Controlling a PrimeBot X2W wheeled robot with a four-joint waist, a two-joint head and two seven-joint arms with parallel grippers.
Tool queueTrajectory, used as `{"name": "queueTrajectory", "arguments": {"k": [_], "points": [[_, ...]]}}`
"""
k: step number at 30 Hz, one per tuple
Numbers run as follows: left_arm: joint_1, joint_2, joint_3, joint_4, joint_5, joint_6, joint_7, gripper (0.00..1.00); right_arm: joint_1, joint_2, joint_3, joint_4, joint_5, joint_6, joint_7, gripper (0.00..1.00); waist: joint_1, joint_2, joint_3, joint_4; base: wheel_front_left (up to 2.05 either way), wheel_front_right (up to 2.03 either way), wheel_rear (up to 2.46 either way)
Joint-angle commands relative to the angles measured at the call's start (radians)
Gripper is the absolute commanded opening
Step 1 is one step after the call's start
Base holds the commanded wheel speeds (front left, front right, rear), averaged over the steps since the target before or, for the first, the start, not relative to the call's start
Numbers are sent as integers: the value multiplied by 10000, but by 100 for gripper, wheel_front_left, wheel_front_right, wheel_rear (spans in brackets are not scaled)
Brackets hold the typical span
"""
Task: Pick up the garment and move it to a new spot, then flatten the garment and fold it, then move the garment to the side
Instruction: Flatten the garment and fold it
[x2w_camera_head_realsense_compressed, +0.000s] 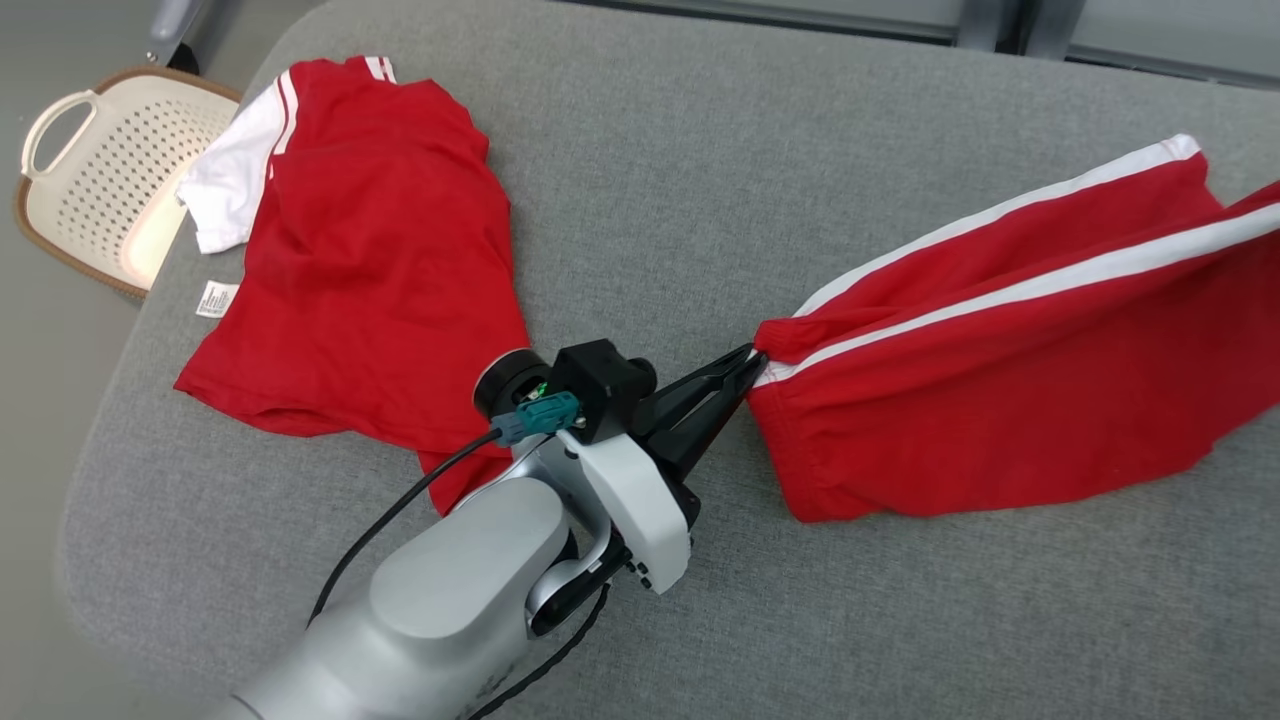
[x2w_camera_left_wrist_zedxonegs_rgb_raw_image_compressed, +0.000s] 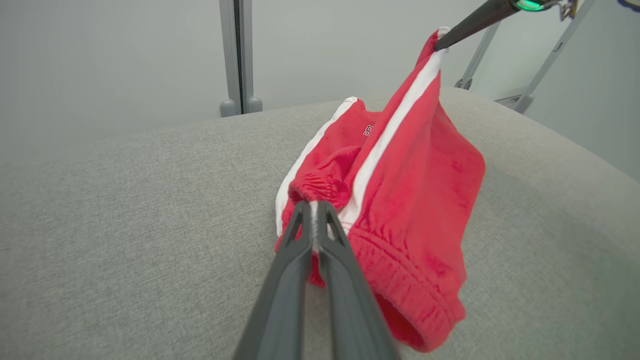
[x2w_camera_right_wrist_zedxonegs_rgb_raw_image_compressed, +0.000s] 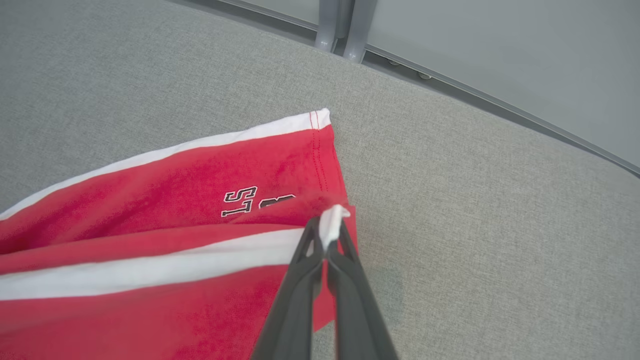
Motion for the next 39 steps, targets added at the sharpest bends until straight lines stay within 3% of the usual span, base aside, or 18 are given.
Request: {"name": "queueTrajectory", "arguments": {"k": [1,10,18,19,20,22,31,39], "points": [[-238,-66,-60,138,-19,-18,-89,0,-236,-120,117,142,-125,-21,-172,0,0,0,271,125,0,0,0],[-905,-456,-288,673,-309,-18,-252,0,-1192,-338,679,956,-468,-21,-1115,0,0,0,963,300,0,0,0],[-770,-647,366,660,57,-20,-261,0,-1597,-369,1067,1472,-390,-21,-2265,0,0,0,1293,410,0,0,0],[-741,-658,310,677,81,-20,-261,0,-1611,-382,1040,1548,-393,-21,-2477,27,0,0,1312,418,0,0,0],[-733,-674,226,658,83,-20,-262,0,-1598,-350,923,1778,-387,-22,-2509,100,0,0,1318,423,0,0,0],[-700,-664,6,580,-40,-20,-262,100,-1525,-320,1004,2015,-360,-19,-2447,100,0,0,1321,428,0,0,0],[-405,-655,1065,652,423,-21,-264,100,-1408,-145,502,2458,-926,-21,-4118,100,0,0,1118,297,0,0,0],[496,-490,3086,343,1372,18,-265,100,-363,440,221,2148,-563,-19,-6981,100,0,0,280,-237,0,0,0]]}}
